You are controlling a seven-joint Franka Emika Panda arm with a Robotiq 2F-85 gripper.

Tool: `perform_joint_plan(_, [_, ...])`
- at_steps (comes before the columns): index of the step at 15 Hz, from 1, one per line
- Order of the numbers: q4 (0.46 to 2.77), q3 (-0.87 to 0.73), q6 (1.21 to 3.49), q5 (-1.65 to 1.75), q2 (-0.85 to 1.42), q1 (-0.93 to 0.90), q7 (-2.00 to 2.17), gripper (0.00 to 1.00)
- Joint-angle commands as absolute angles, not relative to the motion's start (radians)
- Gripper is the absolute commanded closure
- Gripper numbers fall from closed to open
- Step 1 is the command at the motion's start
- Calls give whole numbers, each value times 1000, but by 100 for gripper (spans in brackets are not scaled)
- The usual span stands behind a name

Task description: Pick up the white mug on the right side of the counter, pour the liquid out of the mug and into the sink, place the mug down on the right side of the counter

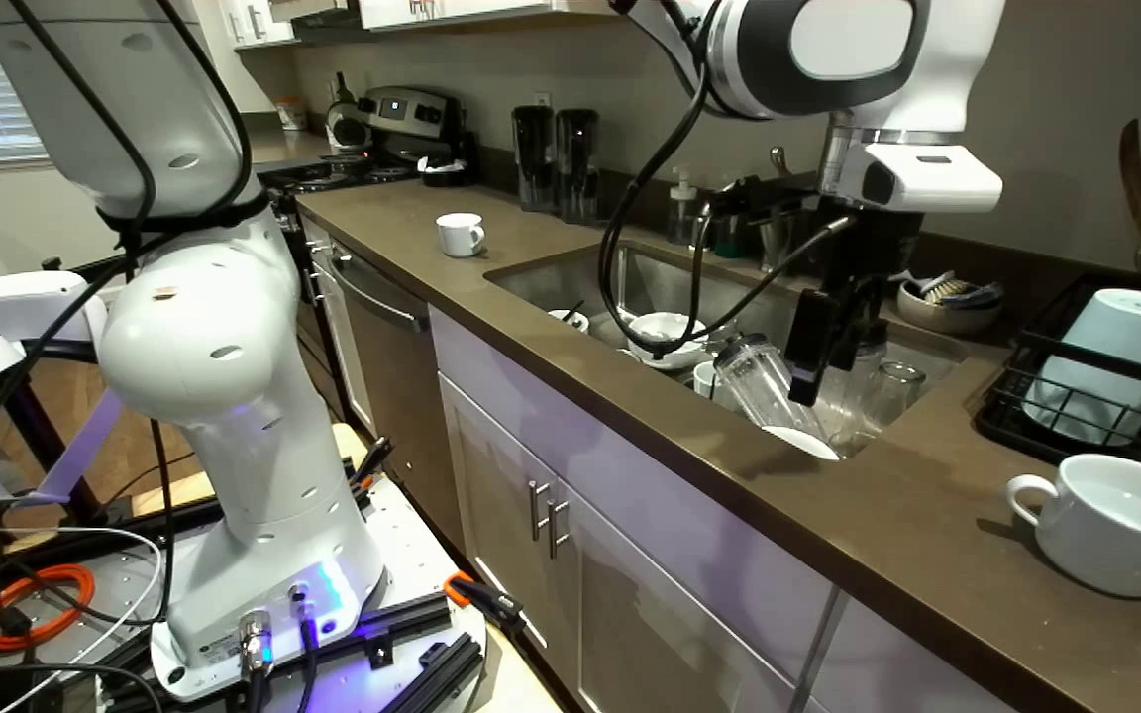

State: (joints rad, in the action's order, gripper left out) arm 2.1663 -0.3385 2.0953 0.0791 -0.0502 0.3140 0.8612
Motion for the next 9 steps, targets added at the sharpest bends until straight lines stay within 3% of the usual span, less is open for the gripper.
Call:
perform_joint_plan(1, [2090,-353,2051,10,24,334,741,0])
perform_joint_plan(9, [1981,-391,2007,-41,137,360,623,0])
